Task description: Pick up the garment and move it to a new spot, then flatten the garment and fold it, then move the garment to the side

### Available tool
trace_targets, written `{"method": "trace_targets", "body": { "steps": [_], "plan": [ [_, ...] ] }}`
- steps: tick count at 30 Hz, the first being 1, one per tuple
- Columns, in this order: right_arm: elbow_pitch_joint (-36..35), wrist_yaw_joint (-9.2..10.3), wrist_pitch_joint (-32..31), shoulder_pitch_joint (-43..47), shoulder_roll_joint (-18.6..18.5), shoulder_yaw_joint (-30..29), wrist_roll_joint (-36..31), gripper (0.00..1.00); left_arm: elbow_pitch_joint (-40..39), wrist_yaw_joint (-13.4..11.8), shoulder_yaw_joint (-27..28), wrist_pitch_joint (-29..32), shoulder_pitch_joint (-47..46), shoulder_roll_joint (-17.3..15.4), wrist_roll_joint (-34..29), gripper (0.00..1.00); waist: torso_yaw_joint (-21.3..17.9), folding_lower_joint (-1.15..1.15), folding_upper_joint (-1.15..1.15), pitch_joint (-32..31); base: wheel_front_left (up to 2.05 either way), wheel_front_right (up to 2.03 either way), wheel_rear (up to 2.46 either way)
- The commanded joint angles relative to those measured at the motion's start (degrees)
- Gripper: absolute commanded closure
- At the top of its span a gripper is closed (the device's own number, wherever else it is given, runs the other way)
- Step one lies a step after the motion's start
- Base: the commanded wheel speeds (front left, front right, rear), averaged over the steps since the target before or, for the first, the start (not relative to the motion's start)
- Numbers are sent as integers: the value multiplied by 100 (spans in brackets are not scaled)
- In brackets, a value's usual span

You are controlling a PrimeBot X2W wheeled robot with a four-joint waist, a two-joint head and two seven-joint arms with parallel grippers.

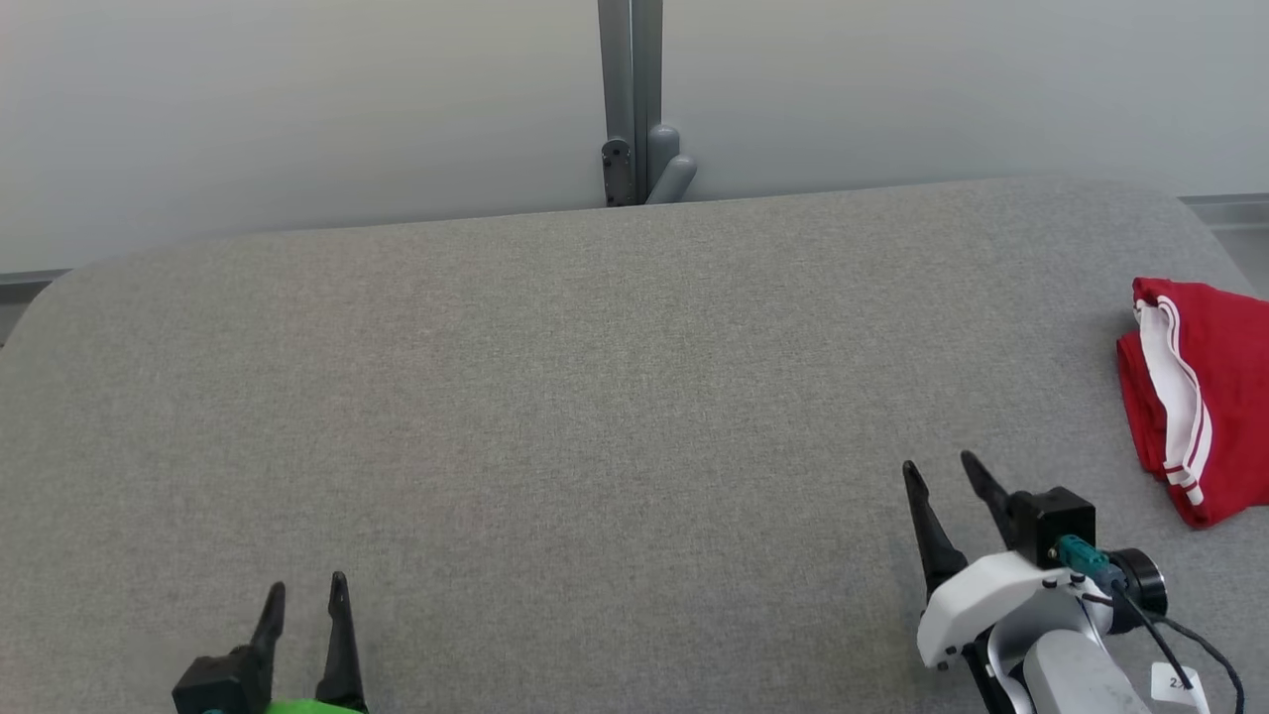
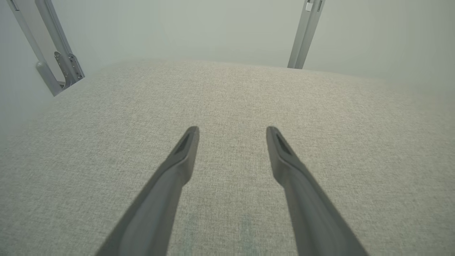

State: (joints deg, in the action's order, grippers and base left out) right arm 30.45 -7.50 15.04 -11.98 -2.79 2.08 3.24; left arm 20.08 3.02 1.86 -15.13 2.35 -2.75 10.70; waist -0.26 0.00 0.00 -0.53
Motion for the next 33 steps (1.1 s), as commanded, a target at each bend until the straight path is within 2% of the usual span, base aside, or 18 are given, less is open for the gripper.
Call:
{"method": "trace_targets", "body": {
  "steps": [1,8,33],
  "plan": [
    [50,0,-9,21,11,-7,10,100,61,1,0,7,3,11,9,100,0,0,0,0,0,0,0],
    [136,0,-193,88,27,-124,457,100,188,25,71,163,-32,25,428,100,1,0,0,2,0,0,0],
    [-492,0,-797,281,12,-332,3152,100,-121,162,140,742,-276,9,2893,100,6,0,0,16,0,0,0]
  ]
}}
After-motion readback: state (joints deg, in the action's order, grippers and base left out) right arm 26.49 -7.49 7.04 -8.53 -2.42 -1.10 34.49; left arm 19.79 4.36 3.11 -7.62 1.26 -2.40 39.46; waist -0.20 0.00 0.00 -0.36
